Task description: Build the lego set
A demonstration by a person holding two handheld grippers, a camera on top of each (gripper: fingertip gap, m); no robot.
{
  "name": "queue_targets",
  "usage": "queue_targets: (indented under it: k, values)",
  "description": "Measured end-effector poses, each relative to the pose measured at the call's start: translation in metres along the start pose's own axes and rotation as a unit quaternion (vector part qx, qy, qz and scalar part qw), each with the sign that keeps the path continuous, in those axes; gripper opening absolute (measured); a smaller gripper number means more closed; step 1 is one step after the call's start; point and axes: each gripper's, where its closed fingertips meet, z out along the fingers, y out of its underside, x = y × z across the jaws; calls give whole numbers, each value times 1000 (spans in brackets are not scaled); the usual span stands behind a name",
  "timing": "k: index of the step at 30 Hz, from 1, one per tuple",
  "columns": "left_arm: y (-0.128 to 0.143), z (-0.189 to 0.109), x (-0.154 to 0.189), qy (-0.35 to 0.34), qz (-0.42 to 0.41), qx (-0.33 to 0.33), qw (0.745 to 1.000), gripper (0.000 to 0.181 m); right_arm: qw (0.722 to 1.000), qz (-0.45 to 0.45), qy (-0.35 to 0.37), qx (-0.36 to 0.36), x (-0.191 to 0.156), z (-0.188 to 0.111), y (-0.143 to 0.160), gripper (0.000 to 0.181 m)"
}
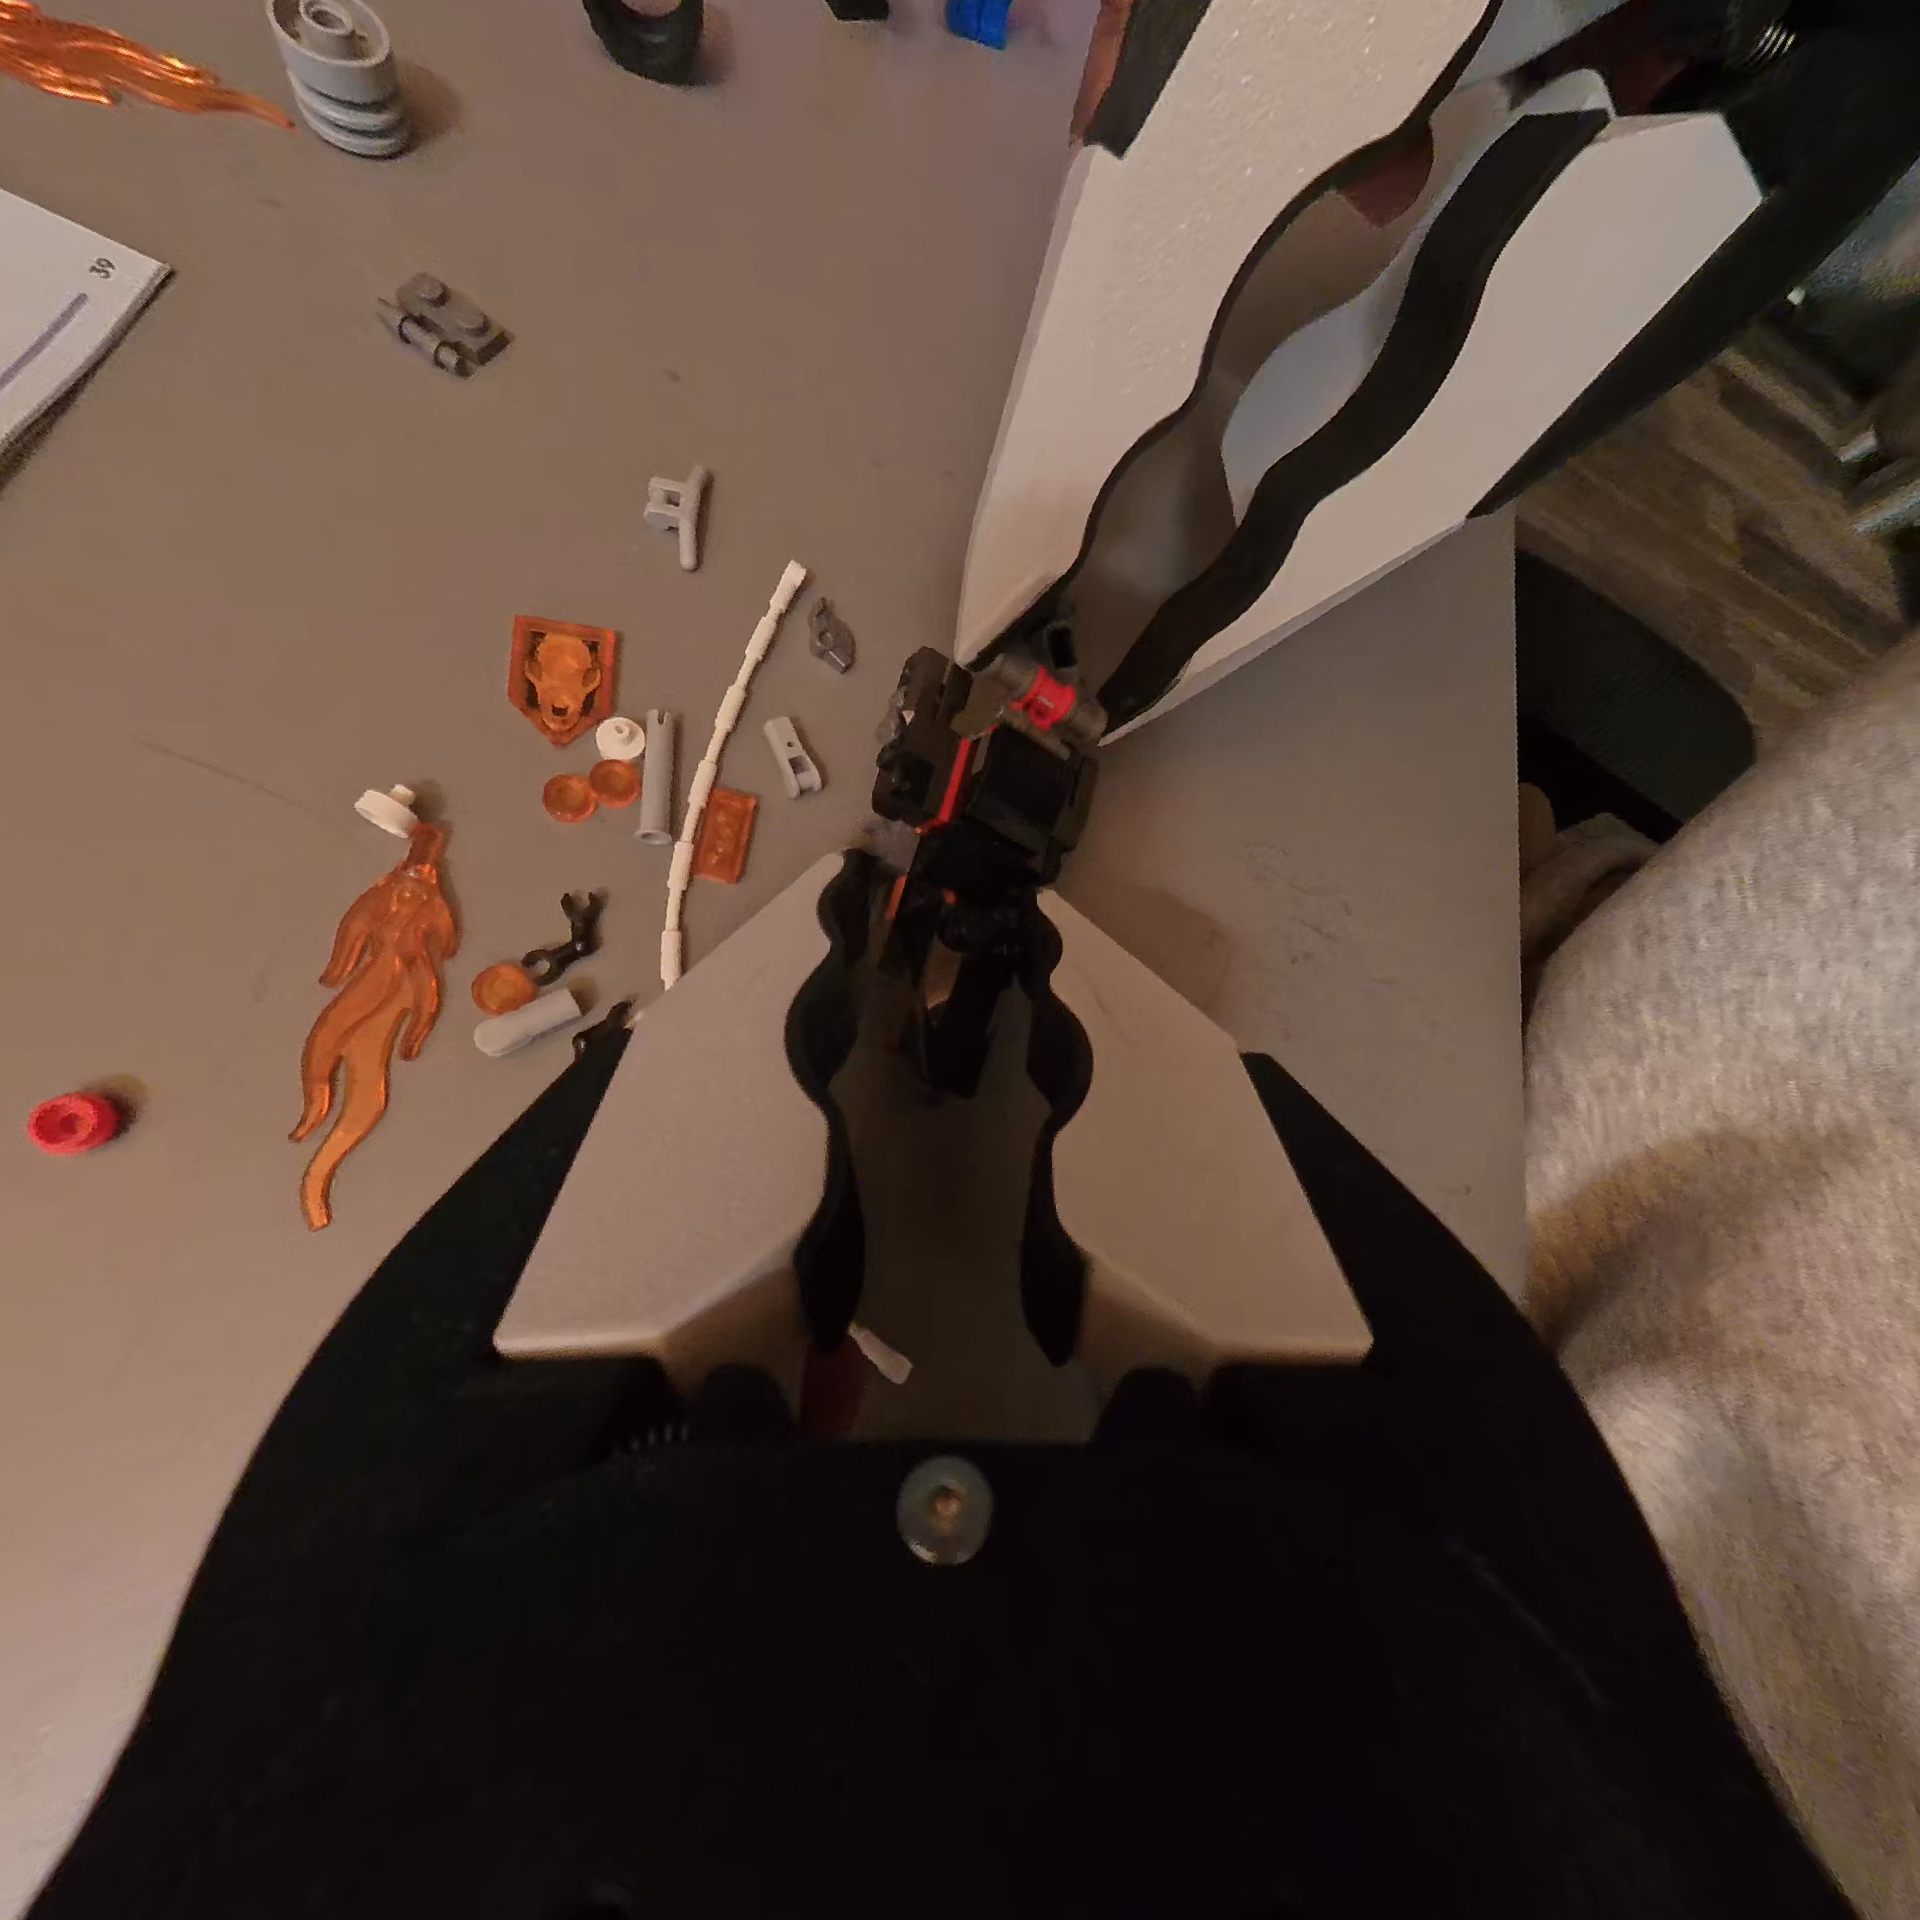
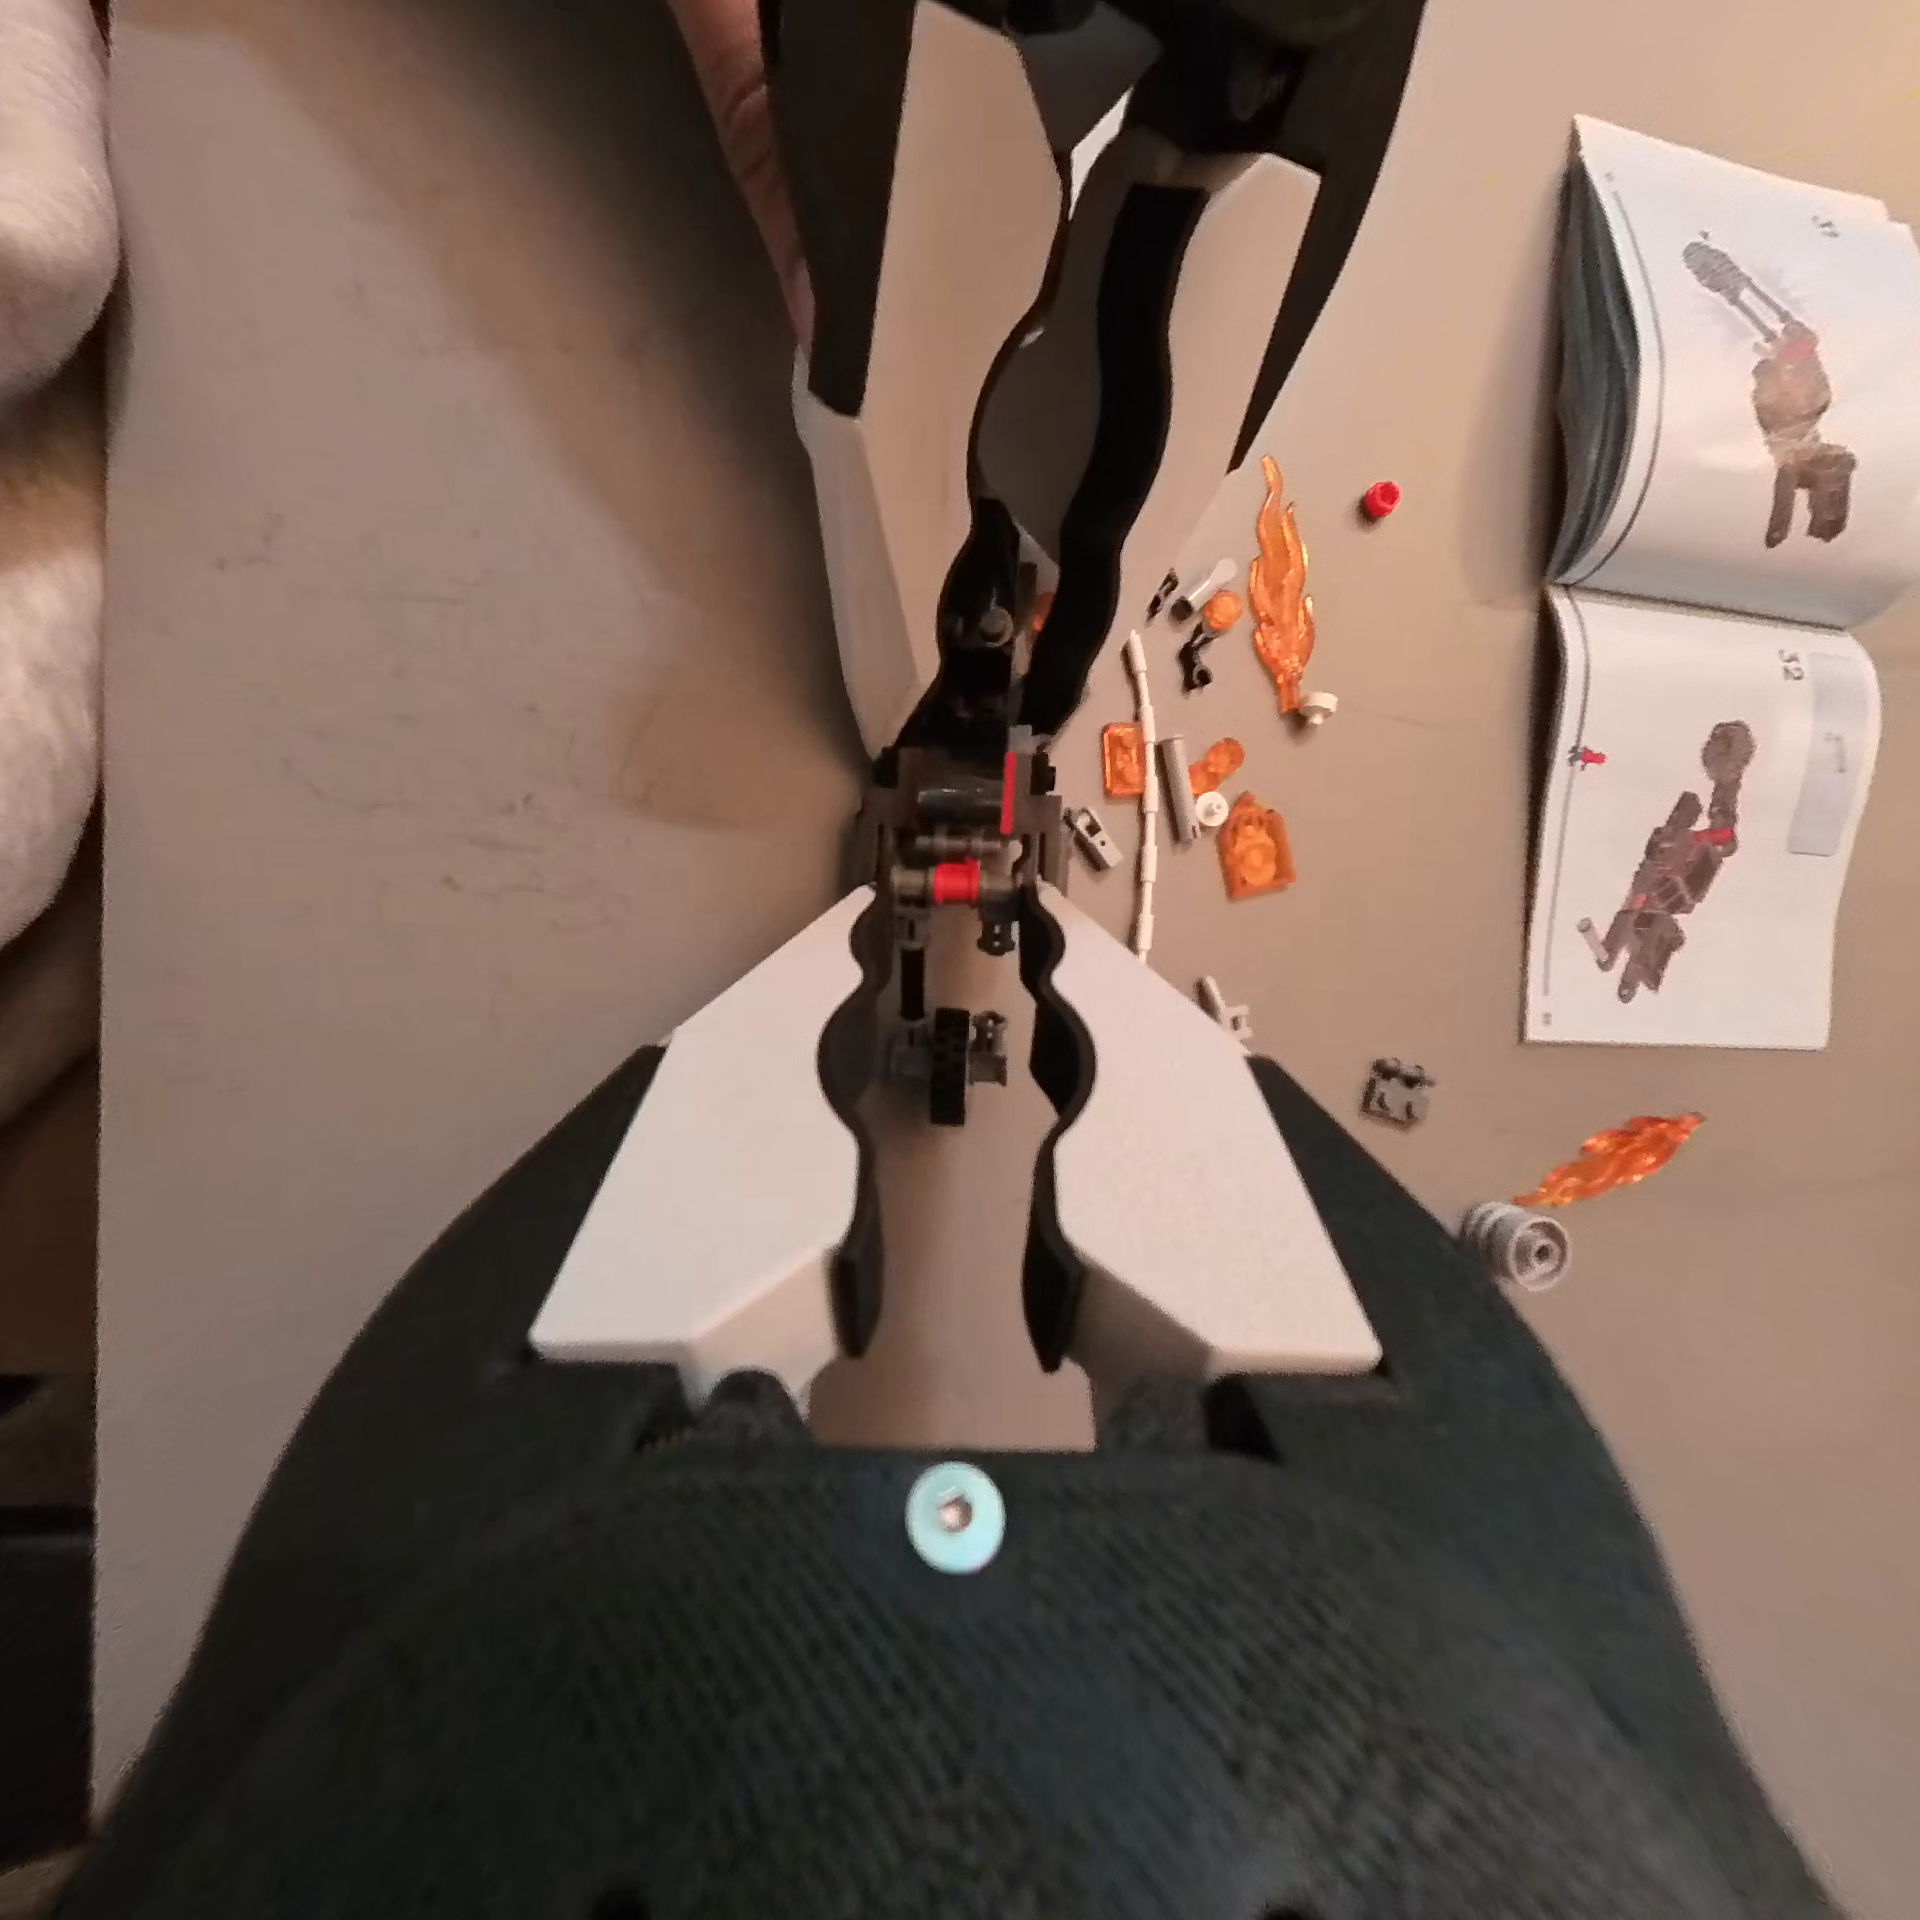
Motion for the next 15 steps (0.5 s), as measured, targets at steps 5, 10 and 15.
queue_targets:
  k: [5,10,15]
  values:
    - [-1,-1,2,18,-13,5,1000,30,1000,25,17,9,1,-2,2,47]
    - [0,-4,4,13,-3,9,1000,43,992,85,68,59,8,-20,-2,49]
    - [-2,-13,-2,-15,22,29,999,47,937,193,180,229,39,-64,-20,42]
